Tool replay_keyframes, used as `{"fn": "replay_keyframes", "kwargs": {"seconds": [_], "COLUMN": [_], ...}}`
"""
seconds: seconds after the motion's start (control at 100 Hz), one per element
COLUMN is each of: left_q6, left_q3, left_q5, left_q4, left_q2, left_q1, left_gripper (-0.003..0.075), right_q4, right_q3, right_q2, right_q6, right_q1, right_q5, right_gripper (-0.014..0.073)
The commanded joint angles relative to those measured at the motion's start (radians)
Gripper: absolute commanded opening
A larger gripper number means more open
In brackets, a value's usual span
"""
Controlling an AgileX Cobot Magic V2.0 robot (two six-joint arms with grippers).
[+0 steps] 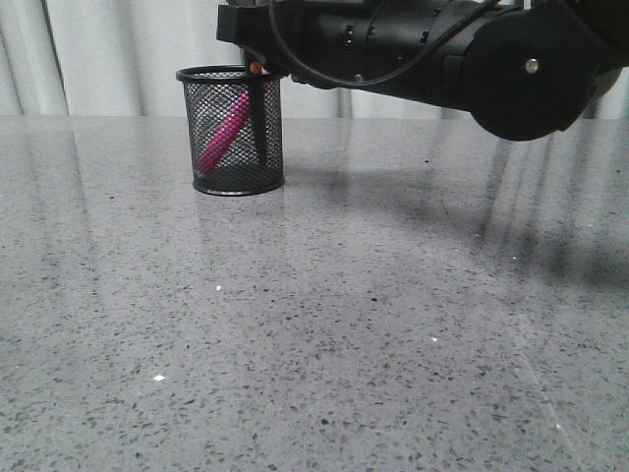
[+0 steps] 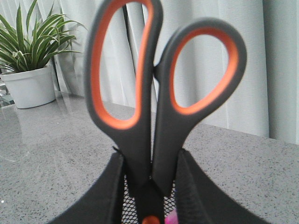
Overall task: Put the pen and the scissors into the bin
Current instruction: 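Lower the scissors into the cup and open the right gripper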
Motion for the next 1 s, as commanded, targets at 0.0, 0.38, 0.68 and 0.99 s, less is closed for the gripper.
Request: {"fn": "replay_keyframes", "kwargs": {"seconds": [0.0, 0.38, 0.68, 0.99], "left_q6": [-0.008, -0.008, -0.008, -0.008], "left_q3": [-0.028, -0.028, -0.028, -0.028], "left_q5": [-0.025, -0.025, -0.025, -0.025], "left_q4": [-0.018, -0.018, -0.018, -0.018], "left_q2": [0.002, 0.002, 0.002, 0.002], "left_q1": [-0.007, -0.007, -0.007, -0.007], "left_gripper": [-0.0022, -0.0022, -0.0022, -0.0022], "right_q4": [0.003, 0.003, 0.003, 0.003], "right_q3": [-0.022, -0.022, -0.022, -0.022], "right_q2": [-0.048, -0.048, -0.048, -0.048], "right_q6": [-0.012, -0.012, -0.012, -0.012], "right_q1": [-0.006, -0.006, -0.006, -0.006], "right_q5": [-0.079, -0.079, -0.085, -0.088], "right_gripper": [-0.0067, 0.0071, 0.0258, 0.0259]}}
